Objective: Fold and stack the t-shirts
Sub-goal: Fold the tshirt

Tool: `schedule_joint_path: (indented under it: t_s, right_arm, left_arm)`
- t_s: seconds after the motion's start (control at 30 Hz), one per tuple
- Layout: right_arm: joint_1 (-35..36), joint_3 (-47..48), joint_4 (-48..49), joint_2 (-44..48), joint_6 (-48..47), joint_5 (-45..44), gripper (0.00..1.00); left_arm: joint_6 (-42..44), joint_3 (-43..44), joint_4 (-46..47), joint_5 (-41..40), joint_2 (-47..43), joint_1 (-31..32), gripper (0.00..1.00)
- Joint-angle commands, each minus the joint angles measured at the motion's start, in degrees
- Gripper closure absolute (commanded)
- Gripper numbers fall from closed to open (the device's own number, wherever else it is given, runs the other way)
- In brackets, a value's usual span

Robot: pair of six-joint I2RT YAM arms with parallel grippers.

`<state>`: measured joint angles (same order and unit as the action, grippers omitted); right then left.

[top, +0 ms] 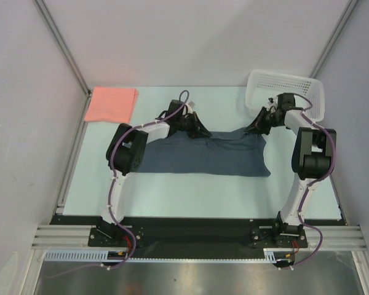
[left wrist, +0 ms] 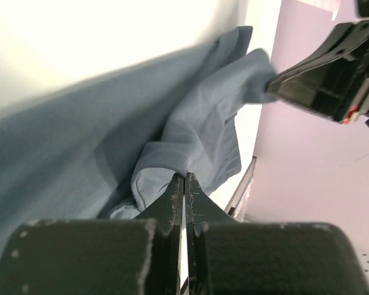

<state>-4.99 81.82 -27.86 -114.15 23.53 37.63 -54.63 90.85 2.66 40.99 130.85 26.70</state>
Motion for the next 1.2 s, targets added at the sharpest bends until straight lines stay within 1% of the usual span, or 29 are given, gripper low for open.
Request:
schedule_joint_path:
  t_s: [0.0,0.1,0.23,0.37,0.47,0.63,0.8,0.83,0.97,1.17]
  right_arm:
    - [-0.3,7.5,-3.1,-1.5,-3.0,1.1,1.0]
    - [-0.4,9.9,-4.2,-2.1,-4.5,0.5,1.0]
    - [-0.7,10.1,-1.9,-2.0,-4.3,1.6,1.0]
    - [-0.4,10.3,-4.3,-2.7,-4.3,2.4,1.0]
    - [0.0,8.3,-6.1,-1.1,-4.9,2.0,1.0]
    - [-0.7,2.0,-7.6,5.4,-4.9,1.9,1.0]
    - [-1.7,-1.0,-13.9,9.1,-6.6,1.0,1.0]
    - [-2.2,-2.2,-14.6,10.6,-7.0,0.5,1.0]
    - [-3.1,-3.9,-16.1,12.3,-7.0,0.5,1.0]
    - [-2.9,-10.2,-15.4,13.6,-7.4,0.9,0.99]
  left_arm:
    - [-3.1,3.0,2.6,2.2,1.3,-0.1,1.0]
    - [-4.3,2.9,4.6,2.3,1.7,-0.1,0.99]
    - [-5.0,3.3,5.5,1.8,2.0,-0.3,1.0]
    - [-5.0,3.4,5.3,2.1,1.2,-0.7,1.0]
    - [-3.6,2.3,3.3,2.7,-0.6,-0.7,1.0]
    - [-1.5,-3.6,1.5,4.4,-4.8,-0.8,1.0]
    - [2.0,-9.3,-2.0,6.2,-9.5,-0.6,1.0]
    - [3.5,-10.1,-4.5,6.3,-9.9,-0.5,1.0]
    - [5.3,-11.4,-7.7,6.3,-11.7,-0.2,1.0]
    - [6.4,-12.1,-9.8,7.2,-11.3,1.8,1.0]
